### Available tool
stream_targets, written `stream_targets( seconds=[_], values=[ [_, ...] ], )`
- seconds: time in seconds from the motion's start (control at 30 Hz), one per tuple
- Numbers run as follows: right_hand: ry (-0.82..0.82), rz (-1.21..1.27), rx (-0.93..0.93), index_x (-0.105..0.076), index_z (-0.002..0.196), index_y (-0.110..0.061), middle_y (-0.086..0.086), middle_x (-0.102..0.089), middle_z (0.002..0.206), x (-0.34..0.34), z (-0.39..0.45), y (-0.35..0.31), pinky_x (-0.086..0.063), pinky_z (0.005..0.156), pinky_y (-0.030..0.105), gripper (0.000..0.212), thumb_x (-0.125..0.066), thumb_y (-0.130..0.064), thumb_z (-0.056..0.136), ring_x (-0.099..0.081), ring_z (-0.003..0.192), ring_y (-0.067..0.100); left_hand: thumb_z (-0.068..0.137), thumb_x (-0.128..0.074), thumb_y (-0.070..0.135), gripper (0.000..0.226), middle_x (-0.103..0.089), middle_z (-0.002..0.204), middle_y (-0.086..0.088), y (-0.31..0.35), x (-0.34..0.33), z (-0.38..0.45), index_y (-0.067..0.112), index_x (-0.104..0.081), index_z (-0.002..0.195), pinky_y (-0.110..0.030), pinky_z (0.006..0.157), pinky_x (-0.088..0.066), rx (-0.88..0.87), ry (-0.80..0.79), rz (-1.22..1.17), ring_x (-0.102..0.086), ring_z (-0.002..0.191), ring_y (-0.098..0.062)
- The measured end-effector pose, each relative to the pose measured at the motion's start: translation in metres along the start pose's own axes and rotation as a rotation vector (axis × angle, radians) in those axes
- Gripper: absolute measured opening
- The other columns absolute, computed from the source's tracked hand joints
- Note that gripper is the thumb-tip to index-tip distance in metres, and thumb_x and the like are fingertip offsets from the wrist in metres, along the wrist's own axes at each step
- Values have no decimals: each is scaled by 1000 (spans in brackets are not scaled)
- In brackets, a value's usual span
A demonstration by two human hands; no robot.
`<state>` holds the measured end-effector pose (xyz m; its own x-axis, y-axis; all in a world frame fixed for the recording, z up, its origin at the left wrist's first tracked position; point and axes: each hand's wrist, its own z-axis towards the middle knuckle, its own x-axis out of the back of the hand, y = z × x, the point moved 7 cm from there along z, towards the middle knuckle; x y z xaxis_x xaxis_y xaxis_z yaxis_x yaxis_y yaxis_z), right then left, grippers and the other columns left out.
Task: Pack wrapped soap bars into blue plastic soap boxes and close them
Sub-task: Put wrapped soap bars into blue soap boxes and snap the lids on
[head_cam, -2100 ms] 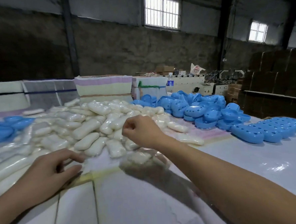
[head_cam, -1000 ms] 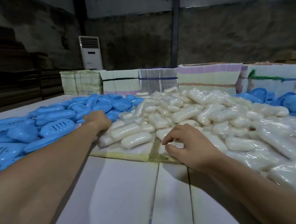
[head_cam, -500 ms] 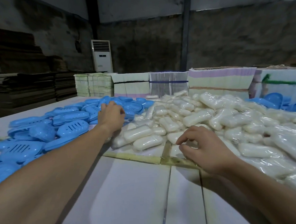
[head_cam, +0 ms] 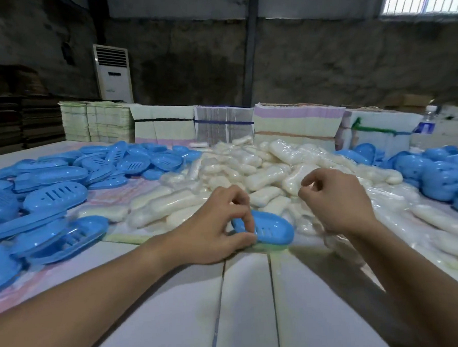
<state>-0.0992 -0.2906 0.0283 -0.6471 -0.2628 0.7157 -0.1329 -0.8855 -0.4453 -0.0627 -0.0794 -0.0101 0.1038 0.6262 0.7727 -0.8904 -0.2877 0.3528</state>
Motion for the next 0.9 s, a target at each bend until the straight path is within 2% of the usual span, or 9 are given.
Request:
stream_targets(
  seconds=[0.07, 0.13, 0.2, 0.3, 0.37, 0.5, 0.6, 0.77, 0.9],
  values=[
    [-94, -118, -30, -65, 102, -34, -10, -66, 89, -5, -1, 4, -48, 73, 32, 25, -57, -40, 79, -62, 85, 20, 83, -80, 17, 15, -45, 108, 12, -1, -6, -3, 24, -68, 79, -9, 91, -35, 16, -46, -76, -49, 105, -5],
    [-180, -236, -37, -62, 110, -35, -4, -67, 100, -12, -4, 7, -48, 77, 34, 33, -58, -45, 78, -60, 98, 23, 81, -82, 17, 20, -47, 111, 10, -7, -7, -4, 28, -65, 81, -10, 88, -38, 64, -49, -151, -54, 102, -6],
    [-217, -328, -32, -61, 112, -31, 0, -64, 101, -17, -6, 8, -42, 73, 34, 39, -60, -50, 77, -52, 110, 24, 79, -84, 24, 23, -49, 114, 11, -15, -7, -5, 30, -65, 92, -12, 82, -42, 124, -38, -200, -57, 98, -8],
    [-217, -386, -27, -60, 110, -30, 3, -61, 103, -19, -10, 6, -38, 70, 34, 45, -59, -58, 75, -47, 113, 25, 76, -85, 39, 44, -54, 115, 19, -24, -13, -5, 36, -59, 112, -9, 80, -42, 205, -40, -185, -56, 103, 2],
    [-224, -435, -2, -58, 114, -29, 4, -63, 106, -22, -13, 2, -37, 69, 35, 51, -57, -60, 74, -46, 115, 26, 75, -85, 45, 51, -58, 114, 20, -27, -17, -4, 38, -56, 116, -14, 81, -45, 238, -44, -165, -57, 102, 3],
    [-200, -529, 26, -56, 97, -27, 3, -63, 103, -21, -15, -2, -33, 68, 35, 38, -55, -59, 75, -47, 110, 26, 69, -86, 49, 56, -62, 112, 16, -32, -20, -5, 36, -57, 116, -21, 84, -52, 290, -51, -207, -60, 100, 0],
    [-217, -536, 26, -50, 92, -27, 3, -58, 95, -21, -17, -3, -31, 70, 36, 30, -55, -53, 77, -47, 107, 26, 65, -91, 46, 55, -64, 108, 14, -34, -18, -2, 39, -59, 109, -23, 81, -55, 339, -73, -223, -63, 95, -3],
    [-305, -405, -9, -54, 109, -22, 5, -57, 99, -23, -17, 1, -40, 74, 35, 38, -58, -40, 76, -46, 110, 28, 61, -93, 45, 56, -62, 105, 15, -32, -16, 19, 39, -58, 105, -26, 82, -52, 376, -226, -108, -60, 95, -5],
    [-328, -367, -60, -52, 120, -25, 6, -60, 115, -21, -18, 3, -45, 78, 35, 51, -64, -41, 73, -48, 112, 26, 60, -95, 41, 54, -62, 104, 13, -37, -16, 13, 37, -61, 102, -25, 80, -52, 369, -148, -153, -60, 93, -7]
  ],
)
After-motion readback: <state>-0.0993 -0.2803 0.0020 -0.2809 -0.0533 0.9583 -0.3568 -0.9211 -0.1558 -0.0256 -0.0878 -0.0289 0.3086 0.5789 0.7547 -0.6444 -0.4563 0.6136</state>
